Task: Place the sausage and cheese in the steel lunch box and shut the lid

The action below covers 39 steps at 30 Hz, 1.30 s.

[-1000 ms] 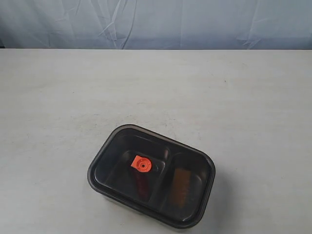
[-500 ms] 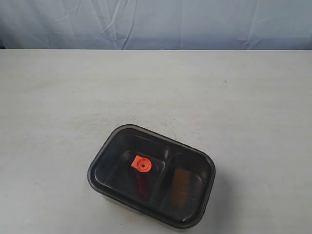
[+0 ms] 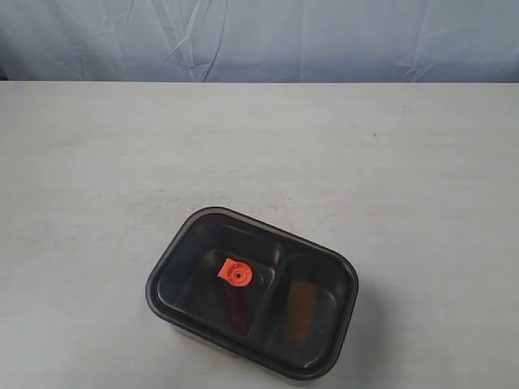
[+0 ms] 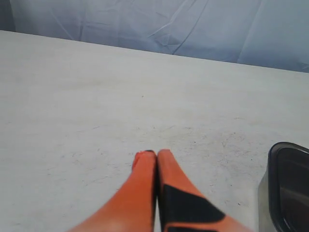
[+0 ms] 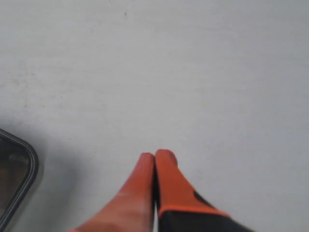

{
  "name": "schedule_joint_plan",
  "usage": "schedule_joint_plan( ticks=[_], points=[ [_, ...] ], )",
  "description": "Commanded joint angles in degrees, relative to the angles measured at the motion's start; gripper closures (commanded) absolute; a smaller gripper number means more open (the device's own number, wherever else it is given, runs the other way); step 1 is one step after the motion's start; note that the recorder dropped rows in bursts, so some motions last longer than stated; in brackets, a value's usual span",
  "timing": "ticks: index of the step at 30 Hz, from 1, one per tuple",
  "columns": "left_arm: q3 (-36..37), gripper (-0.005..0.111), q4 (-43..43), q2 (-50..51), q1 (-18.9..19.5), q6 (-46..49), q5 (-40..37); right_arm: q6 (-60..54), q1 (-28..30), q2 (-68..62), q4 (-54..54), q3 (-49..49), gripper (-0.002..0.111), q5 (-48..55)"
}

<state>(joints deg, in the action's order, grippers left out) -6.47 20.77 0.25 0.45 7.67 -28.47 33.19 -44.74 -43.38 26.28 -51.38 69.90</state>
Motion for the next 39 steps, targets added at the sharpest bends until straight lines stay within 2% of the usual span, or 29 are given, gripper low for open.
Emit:
schedule_joint_plan(
  ticks=[1, 7, 8, 10, 12, 15, 17, 18, 20, 22, 26, 31, 39],
  points=[
    [0.3, 0.107, -0.5, -0.2, 0.2, 0.0, 0.1, 0.0, 0.1, 0.2, 0.2, 0.3, 0.109, 0.1],
    [0.3, 0.107, -0.5, -0.2, 0.2, 0.0, 0.1, 0.0, 0.6, 2.3, -0.3, 0.3, 0.109, 0.1],
    [0.3, 0.107, -1.2, -0.2, 0.2, 0.0, 0.1, -1.7, 2.6, 5.8, -1.1, 0.3, 0.109, -1.4],
    [0.3, 0.107, -1.4, -0.2, 0.2, 0.0, 0.1, 2.2, 5.8, 10.7, -2.8, 0.9, 0.109, -5.1],
    [0.3, 0.107, -1.4, -0.2, 0.2, 0.0, 0.1, 5.3, 9.1, 15.5, -3.4, 4.1, 0.109, -12.6],
    [0.3, 0.107, -1.4, -0.2, 0.2, 0.0, 0.1, 5.4, 13.9, 22.7, -4.1, 13.4, 0.109, -32.7],
    [0.3, 0.107, -1.4, -0.2, 0.2, 0.0, 0.1, 5.4, 17.1, 27.7, -4.8, 21.5, 0.109, -44.4],
    [0.3, 0.107, -1.4, -0.2, 0.2, 0.0, 0.1, 5.4, 20.3, 32.2, -6.5, 28.9, 0.109, -51.8],
    [0.3, 0.107, -1.4, -0.2, 0.2, 0.0, 0.1, 5.4, 24.7, 36.7, -9.8, 38.1, 0.109, -59.1],
    [0.3, 0.107, -1.4, -0.2, 0.2, 0.0, 0.1, 5.4, 27.8, 39.2, -12.2, 44.6, 0.109, -61.9],
    [0.3, 0.107, -1.4, -0.2, 0.2, 0.0, 0.1, 5.4, 30.8, 43.3, -14.6, 50.7, 0.109, -62.1],
    [0.3, 0.107, -1.4, -0.2, 0.2, 0.0, 0.1, 5.4, 32.1, 43.4, -15.3, 51.4, 0.109, -57.6],
    [0.3, 0.107, -1.3, -0.2, 0.2, 0.0, 0.2, 5.4, 32.1, 43.4, -15.3, 51.4, 0.109, -56.6]
  ],
)
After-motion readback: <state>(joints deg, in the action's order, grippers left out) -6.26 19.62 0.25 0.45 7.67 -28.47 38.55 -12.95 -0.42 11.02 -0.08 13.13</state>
